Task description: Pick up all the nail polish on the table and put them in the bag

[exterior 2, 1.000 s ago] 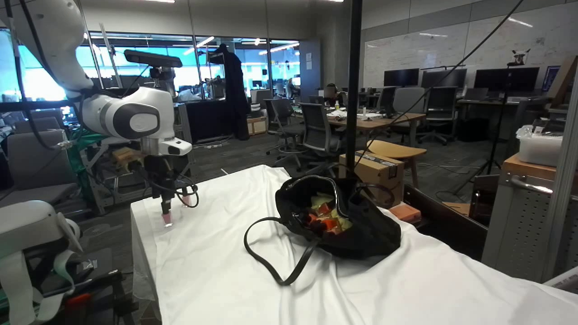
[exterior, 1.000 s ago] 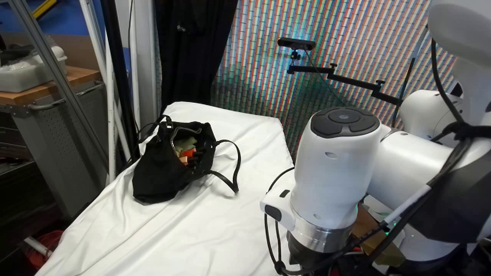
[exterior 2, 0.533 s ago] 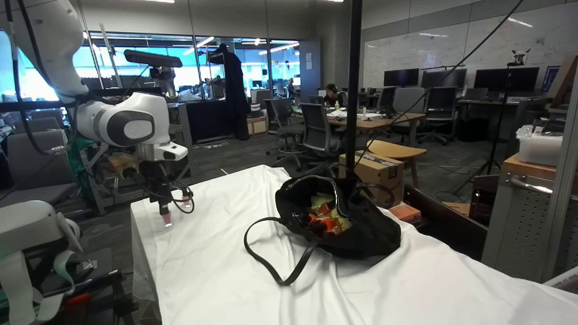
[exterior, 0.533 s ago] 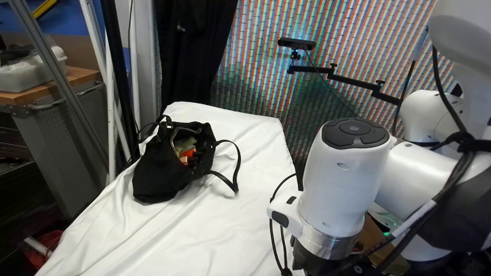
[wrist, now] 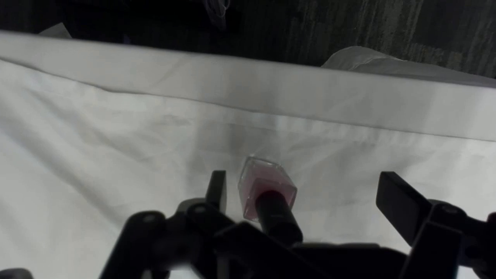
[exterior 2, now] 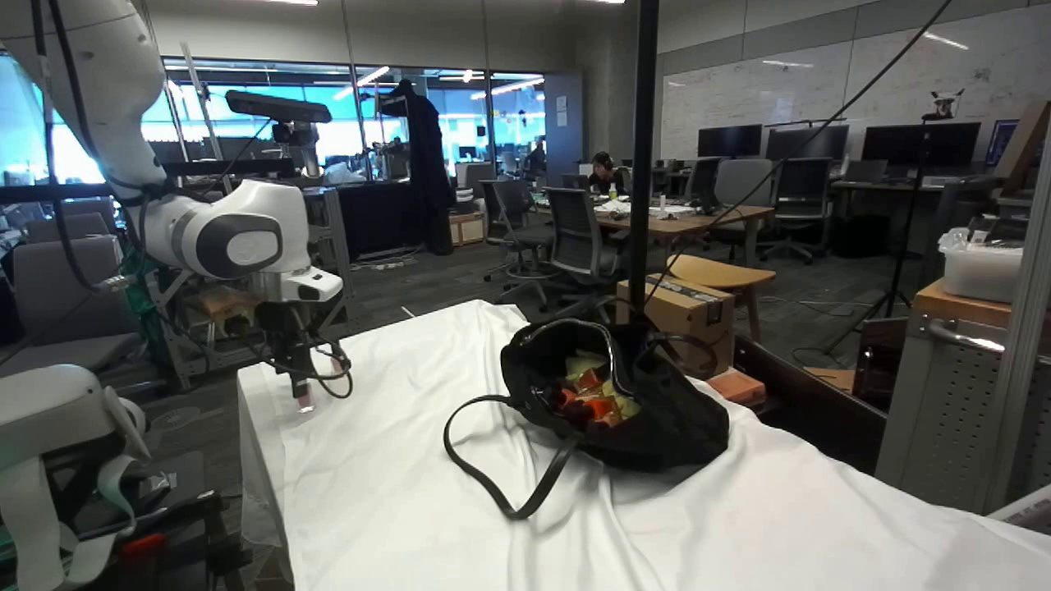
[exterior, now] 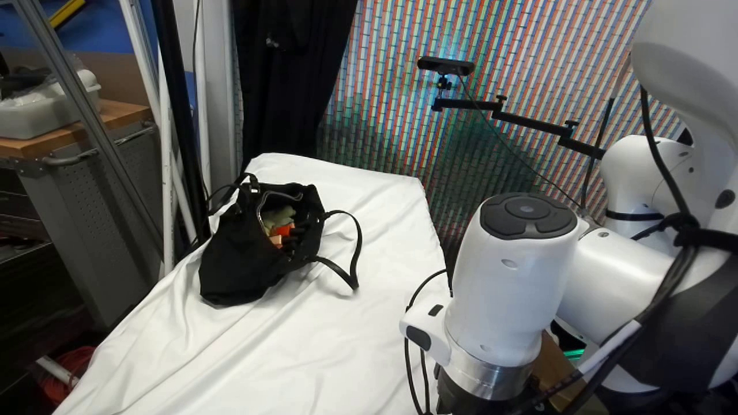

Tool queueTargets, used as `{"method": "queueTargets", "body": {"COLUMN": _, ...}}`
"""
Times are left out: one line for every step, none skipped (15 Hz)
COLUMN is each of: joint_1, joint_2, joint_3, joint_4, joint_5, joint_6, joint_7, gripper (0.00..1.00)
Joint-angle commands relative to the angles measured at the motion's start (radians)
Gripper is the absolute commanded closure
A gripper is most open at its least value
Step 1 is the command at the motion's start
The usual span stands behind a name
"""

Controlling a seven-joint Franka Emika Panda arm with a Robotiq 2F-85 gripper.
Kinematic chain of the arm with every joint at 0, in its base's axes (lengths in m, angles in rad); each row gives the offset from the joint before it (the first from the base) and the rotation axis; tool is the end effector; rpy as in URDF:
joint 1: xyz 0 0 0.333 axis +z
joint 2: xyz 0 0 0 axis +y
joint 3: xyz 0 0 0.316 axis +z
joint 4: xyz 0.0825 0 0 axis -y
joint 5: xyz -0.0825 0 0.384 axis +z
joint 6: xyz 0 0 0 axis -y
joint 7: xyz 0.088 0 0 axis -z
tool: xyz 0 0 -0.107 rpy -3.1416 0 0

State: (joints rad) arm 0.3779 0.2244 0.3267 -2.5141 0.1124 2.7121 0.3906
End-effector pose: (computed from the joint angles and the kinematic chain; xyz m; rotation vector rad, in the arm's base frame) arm 0.3520 0.3021 0.1979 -3.0326 -0.3108 0.1169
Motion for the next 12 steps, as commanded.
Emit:
{"method": "queueTargets", "body": {"joint_1": 0.017, "joint_2": 0.015, "joint_3": -0.018, "joint_4": -0.003, "joint_5": -0.004, "joint_6": 0.039, "joint_7": 0.027, "gripper": 0.00}}
{"method": "queueTargets", "body": {"joint_1": 0.017, "joint_2": 0.019, "joint_3": -0.020, "joint_4": -0.003, "joint_5": -0.005, "joint_6": 0.042, "joint_7": 0.026, "gripper": 0.00}}
{"method": "queueTargets", "body": {"joint_1": 0.016, "joint_2": 0.024, "joint_3": -0.022, "joint_4": -0.002, "joint_5": -0.004, "joint_6": 0.044, "joint_7": 0.025, "gripper": 0.00}}
{"method": "queueTargets", "body": {"joint_1": 0.015, "joint_2": 0.028, "joint_3": -0.023, "joint_4": -0.001, "joint_5": -0.002, "joint_6": 0.047, "joint_7": 0.024, "gripper": 0.00}}
{"method": "queueTargets", "body": {"joint_1": 0.016, "joint_2": 0.032, "joint_3": -0.026, "joint_4": -0.001, "joint_5": -0.005, "joint_6": 0.052, "joint_7": 0.024, "gripper": 0.00}}
{"method": "queueTargets", "body": {"joint_1": 0.015, "joint_2": 0.037, "joint_3": -0.028, "joint_4": -0.001, "joint_5": -0.004, "joint_6": 0.059, "joint_7": 0.022, "gripper": 0.00}}
{"method": "queueTargets", "body": {"joint_1": 0.012, "joint_2": 0.044, "joint_3": -0.027, "joint_4": 0.000, "joint_5": 0.003, "joint_6": 0.066, "joint_7": 0.017, "gripper": 0.00}}
{"method": "queueTargets", "body": {"joint_1": 0.012, "joint_2": 0.049, "joint_3": -0.030, "joint_4": 0.000, "joint_5": 0.003, "joint_6": 0.069, "joint_7": 0.016, "gripper": 0.00}}
{"method": "queueTargets", "body": {"joint_1": 0.012, "joint_2": 0.055, "joint_3": -0.031, "joint_4": 0.001, "joint_5": 0.004, "joint_6": 0.071, "joint_7": 0.014, "gripper": 0.00}}
{"method": "queueTargets", "body": {"joint_1": 0.011, "joint_2": 0.062, "joint_3": -0.032, "joint_4": 0.003, "joint_5": 0.006, "joint_6": 0.073, "joint_7": 0.010, "gripper": 0.00}}
{"method": "queueTargets", "body": {"joint_1": 0.013, "joint_2": 0.068, "joint_3": -0.035, "joint_4": 0.004, "joint_5": 0.003, "joint_6": 0.076, "joint_7": 0.012, "gripper": 0.00}}
{"method": "queueTargets", "body": {"joint_1": 0.014, "joint_2": 0.075, "joint_3": -0.039, "joint_4": 0.006, "joint_5": -0.001, "joint_6": 0.078, "joint_7": 0.013, "gripper": 0.00}}
